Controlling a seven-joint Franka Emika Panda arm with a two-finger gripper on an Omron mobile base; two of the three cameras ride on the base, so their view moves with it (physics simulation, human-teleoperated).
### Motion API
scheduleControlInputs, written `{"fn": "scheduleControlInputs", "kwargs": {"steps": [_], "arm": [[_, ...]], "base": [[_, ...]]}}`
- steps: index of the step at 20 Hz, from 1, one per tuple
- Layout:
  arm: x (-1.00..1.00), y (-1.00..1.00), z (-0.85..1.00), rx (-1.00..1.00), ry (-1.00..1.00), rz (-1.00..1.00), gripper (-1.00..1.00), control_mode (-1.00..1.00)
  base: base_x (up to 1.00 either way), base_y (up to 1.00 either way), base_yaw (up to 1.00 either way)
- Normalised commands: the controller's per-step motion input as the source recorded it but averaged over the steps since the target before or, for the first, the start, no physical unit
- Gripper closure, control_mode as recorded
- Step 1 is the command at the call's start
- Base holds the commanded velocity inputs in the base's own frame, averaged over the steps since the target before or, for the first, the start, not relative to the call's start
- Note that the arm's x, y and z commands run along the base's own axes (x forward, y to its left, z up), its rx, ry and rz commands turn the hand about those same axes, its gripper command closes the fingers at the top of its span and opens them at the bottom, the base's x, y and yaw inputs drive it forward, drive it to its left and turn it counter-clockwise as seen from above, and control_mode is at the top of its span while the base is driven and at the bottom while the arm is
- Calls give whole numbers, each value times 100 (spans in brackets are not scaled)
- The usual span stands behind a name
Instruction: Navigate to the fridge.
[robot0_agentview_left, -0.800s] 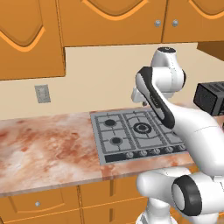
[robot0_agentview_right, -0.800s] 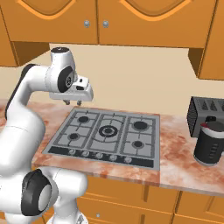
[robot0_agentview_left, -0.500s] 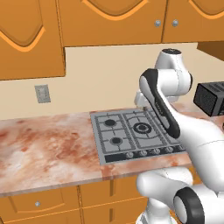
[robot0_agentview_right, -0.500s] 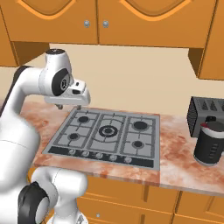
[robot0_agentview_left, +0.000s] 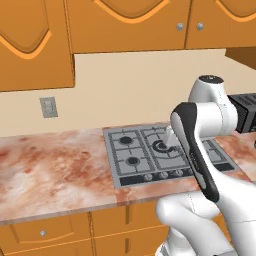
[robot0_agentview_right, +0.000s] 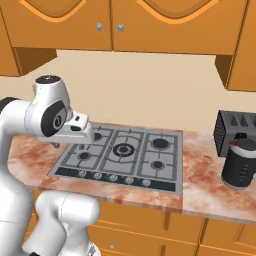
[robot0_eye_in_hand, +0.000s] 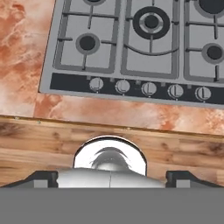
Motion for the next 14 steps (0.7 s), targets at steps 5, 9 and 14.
{"fn": "scheduleControlInputs", "kwargs": {"steps": [5,9,14], "arm": [[0,0,0,0,0,0,-100,100],[0,0,0,0,0,0,-100,100],[0,0,0,0,0,0,-100,100]], "base": [[-82,-34,-15],[-57,-48,-38],[-14,-47,-43]]}}
